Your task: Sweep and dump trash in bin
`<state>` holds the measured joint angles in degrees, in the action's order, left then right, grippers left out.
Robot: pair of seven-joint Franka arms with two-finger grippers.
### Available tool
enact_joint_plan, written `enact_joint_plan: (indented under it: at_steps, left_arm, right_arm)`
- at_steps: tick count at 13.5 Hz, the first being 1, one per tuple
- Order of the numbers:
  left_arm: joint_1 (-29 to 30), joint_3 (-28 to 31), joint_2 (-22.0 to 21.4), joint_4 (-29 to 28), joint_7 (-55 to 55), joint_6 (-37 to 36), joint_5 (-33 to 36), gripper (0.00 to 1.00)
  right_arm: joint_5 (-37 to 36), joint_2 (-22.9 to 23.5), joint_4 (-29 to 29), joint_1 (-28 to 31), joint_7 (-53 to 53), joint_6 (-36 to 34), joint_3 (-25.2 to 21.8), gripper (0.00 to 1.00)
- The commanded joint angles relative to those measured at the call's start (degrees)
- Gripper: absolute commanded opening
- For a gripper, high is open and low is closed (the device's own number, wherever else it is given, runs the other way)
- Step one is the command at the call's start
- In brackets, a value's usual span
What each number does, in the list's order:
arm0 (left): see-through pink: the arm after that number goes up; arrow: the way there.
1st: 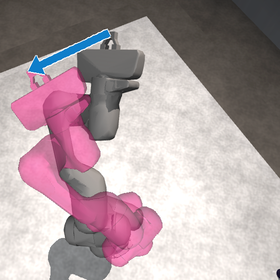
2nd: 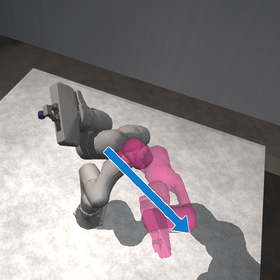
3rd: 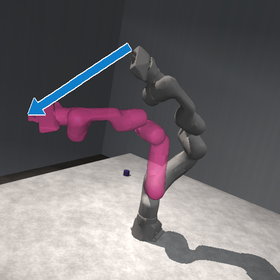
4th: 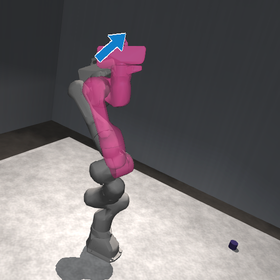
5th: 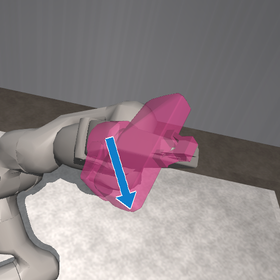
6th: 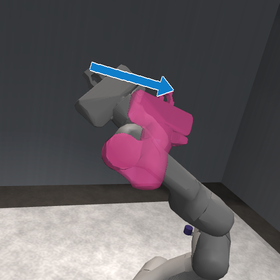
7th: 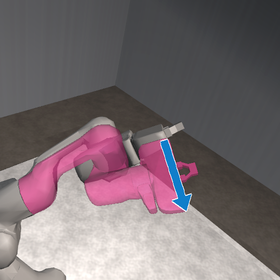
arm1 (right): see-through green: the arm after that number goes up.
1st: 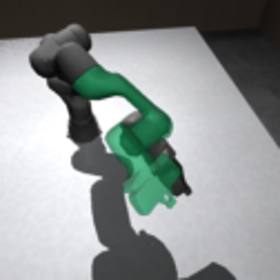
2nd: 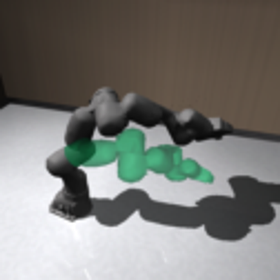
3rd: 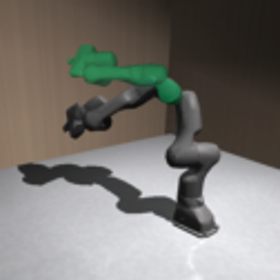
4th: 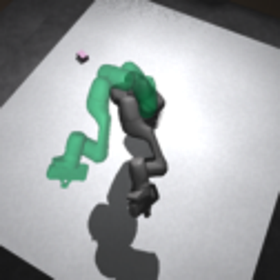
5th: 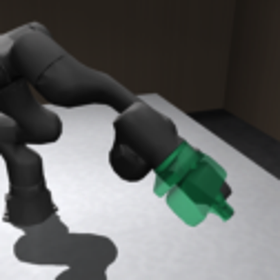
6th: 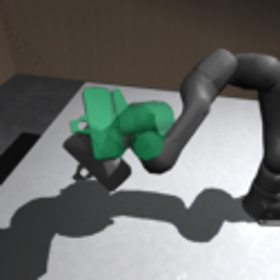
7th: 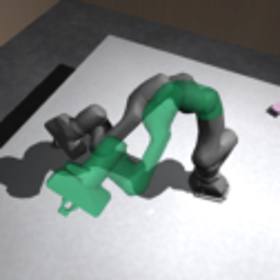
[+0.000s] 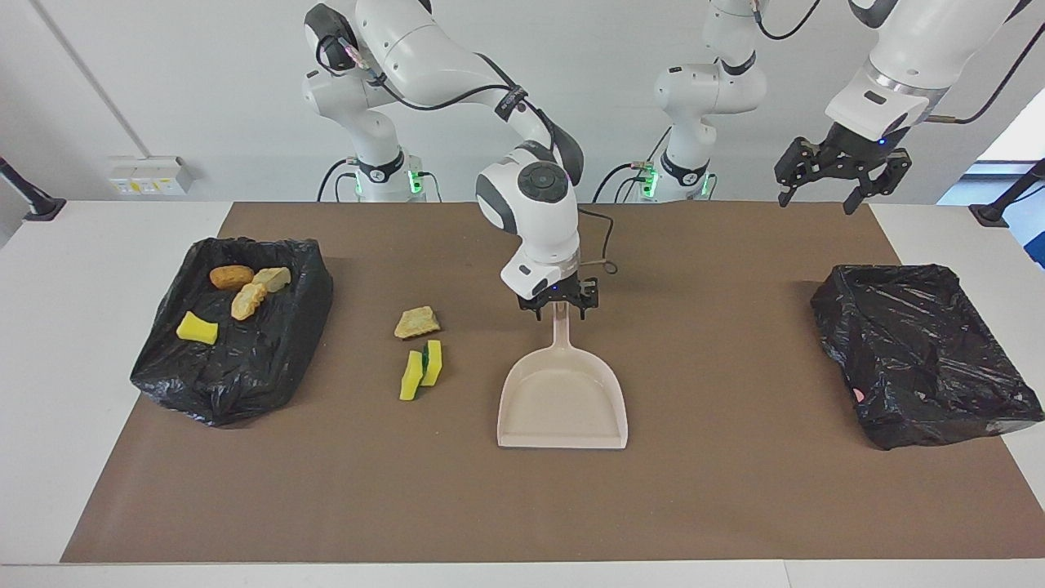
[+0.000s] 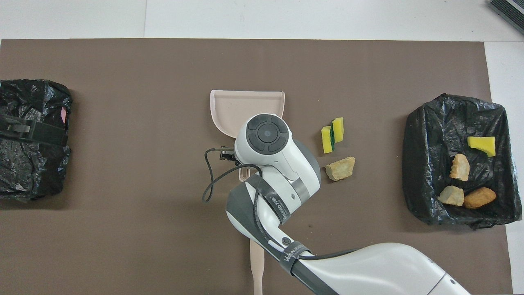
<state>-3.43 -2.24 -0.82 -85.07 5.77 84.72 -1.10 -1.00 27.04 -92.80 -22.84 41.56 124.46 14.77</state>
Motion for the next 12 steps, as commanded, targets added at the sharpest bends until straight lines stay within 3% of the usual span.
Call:
enact_joint_plan:
  at_steps: [1,5,8,12]
  left_arm:
    - [-1.40,1.63,-0.41,0.61,-0.24,-1.49,1.01,1.00]
    - [-1.58,2.33,-0.41,0.61,0.03,-1.49,1.01,1.00]
    - [-1.58,2.15,-0.94,-0.44,-0.15,0.17,0.84,1.00]
    - [-1.58,-0.30,0.55,-0.80,-0.15,5.18,0.31,1.00]
  right_arm:
    - [1.26,-4.43,-0.54,1.75,0.02,-4.47,0.26,1.00]
    - [1.44,-12.42,-4.03,1.57,0.02,-15.10,0.44,1.00]
    - [6.34,-20.59,-14.56,0.70,0.63,-16.01,1.40,1.00]
    - [13.63,-30.53,-29.15,-5.01,2.21,-13.21,1.40,1.00]
